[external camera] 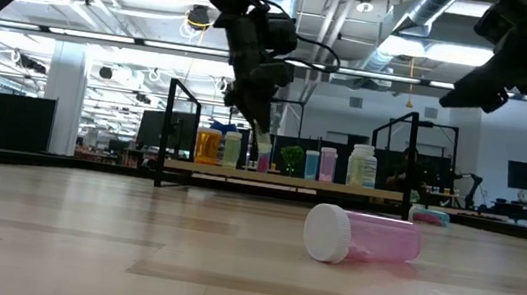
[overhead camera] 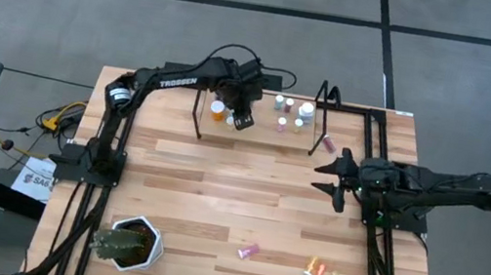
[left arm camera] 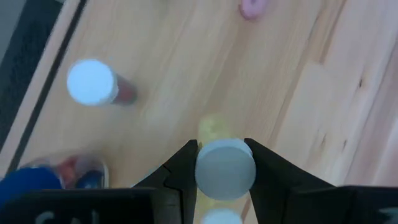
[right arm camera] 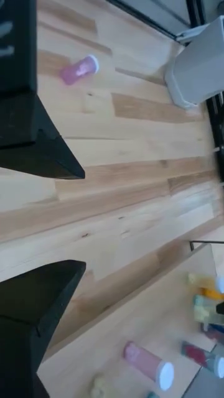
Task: Pick and place medicine bottles onto shelf by color
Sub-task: Put the yellow pill bottle on the shelf
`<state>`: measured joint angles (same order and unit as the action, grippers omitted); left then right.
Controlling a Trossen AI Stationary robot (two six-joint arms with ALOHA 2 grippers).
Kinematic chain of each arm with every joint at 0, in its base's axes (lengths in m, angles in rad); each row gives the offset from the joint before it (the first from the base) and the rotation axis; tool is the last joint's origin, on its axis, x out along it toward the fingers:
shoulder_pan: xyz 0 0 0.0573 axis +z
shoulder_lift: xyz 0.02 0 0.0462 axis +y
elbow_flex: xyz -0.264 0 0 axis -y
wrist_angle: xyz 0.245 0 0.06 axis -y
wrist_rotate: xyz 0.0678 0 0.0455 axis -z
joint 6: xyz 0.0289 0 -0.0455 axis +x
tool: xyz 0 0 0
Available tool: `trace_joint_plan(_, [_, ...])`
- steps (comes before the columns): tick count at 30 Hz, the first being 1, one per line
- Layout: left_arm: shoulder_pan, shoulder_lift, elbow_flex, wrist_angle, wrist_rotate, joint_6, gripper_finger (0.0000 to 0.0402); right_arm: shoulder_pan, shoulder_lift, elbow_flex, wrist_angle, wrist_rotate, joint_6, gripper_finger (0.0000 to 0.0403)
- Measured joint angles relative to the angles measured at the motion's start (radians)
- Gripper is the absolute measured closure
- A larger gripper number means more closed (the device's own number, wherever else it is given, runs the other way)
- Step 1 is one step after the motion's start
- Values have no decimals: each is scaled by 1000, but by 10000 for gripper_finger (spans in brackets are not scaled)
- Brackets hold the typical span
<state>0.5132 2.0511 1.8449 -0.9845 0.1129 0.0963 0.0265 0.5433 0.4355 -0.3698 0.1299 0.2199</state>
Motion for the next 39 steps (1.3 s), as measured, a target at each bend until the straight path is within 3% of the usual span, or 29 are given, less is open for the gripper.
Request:
trace_joint_plan(16, [4, 47, 0, -44, -34, 70, 305, -2, 53, 1, 6, 5, 4, 159])
trace_joint_plan(20, [1, 47, 0, -36, -54, 84, 305, -26, 86, 1, -5, 264, 130, 159])
trace_joint_plan(22, [0, 47, 0, -44, -54, 84, 305, -43, 104, 1, -5, 332, 154, 159])
trace_joint_plan(39, [-23, 79, 2, -16, -30, 175, 305, -88, 245, 1, 3, 309, 156, 159])
